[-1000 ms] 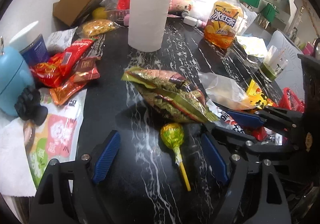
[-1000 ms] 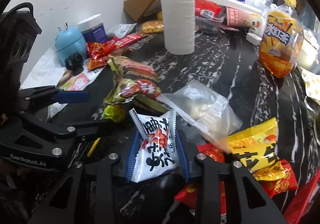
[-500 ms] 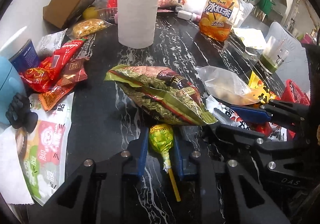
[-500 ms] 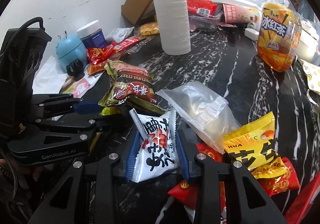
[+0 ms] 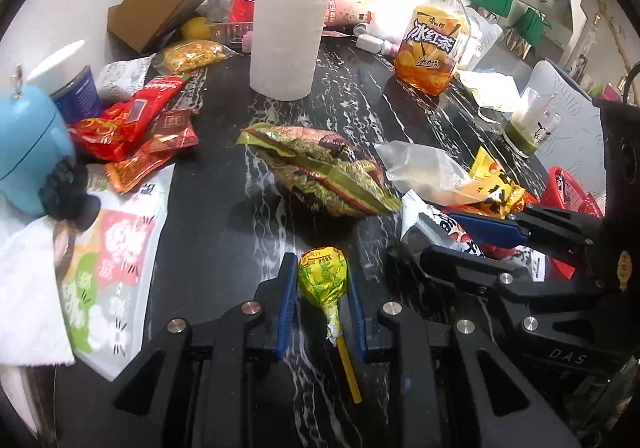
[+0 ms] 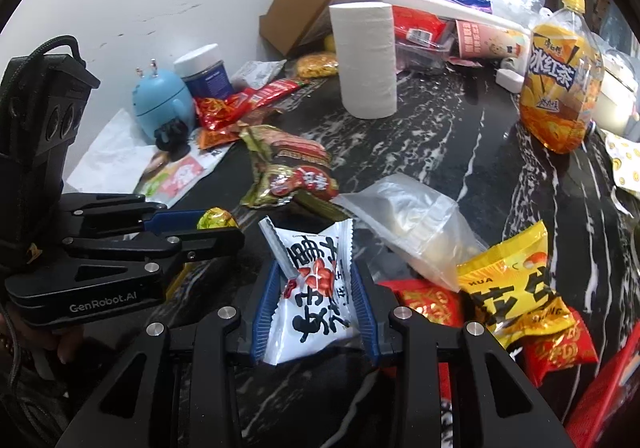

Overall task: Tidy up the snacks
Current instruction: 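Grasp the green lollipop with the left tool while the right tool grasps the white printed packet, then carry the lollipop and white packet over the red basket and open both tools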

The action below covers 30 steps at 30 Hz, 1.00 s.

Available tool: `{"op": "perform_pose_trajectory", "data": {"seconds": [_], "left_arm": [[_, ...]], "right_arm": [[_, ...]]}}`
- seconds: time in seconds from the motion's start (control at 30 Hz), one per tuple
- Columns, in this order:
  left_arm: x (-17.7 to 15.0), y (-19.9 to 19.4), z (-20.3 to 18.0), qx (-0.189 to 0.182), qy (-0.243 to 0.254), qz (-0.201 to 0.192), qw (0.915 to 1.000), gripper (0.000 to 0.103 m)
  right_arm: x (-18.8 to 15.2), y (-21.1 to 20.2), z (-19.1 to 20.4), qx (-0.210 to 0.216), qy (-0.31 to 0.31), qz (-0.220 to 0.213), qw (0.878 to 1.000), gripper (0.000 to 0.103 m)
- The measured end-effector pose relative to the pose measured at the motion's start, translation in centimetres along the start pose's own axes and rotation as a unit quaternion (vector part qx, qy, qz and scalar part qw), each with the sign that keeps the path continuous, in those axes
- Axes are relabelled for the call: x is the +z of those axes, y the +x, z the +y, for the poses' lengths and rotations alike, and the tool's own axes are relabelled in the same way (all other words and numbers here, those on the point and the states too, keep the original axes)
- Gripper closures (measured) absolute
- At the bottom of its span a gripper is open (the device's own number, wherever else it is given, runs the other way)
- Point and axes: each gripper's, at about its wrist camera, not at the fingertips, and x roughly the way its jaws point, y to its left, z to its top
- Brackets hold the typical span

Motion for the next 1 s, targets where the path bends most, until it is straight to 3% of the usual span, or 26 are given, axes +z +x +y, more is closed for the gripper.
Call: {"op": "perform_pose_trajectory", "data": {"seconds": [0.5,1.0], "left_arm": [[-2.7,-4.1,-0.8,-0.012,-0.008,-0.020,0.9997,0.080],[-5.2,-7.8,-4.6,-0.041,0.026,-0.048,0.9977,0.080]], "right_arm": [[-1.7,-3.2,3.6,0.010,-0.021,-0.020,1.000,0.067],[-5.4,-8.1,5.0,0.001,0.001,-0.045,0.999,0.067]]}}
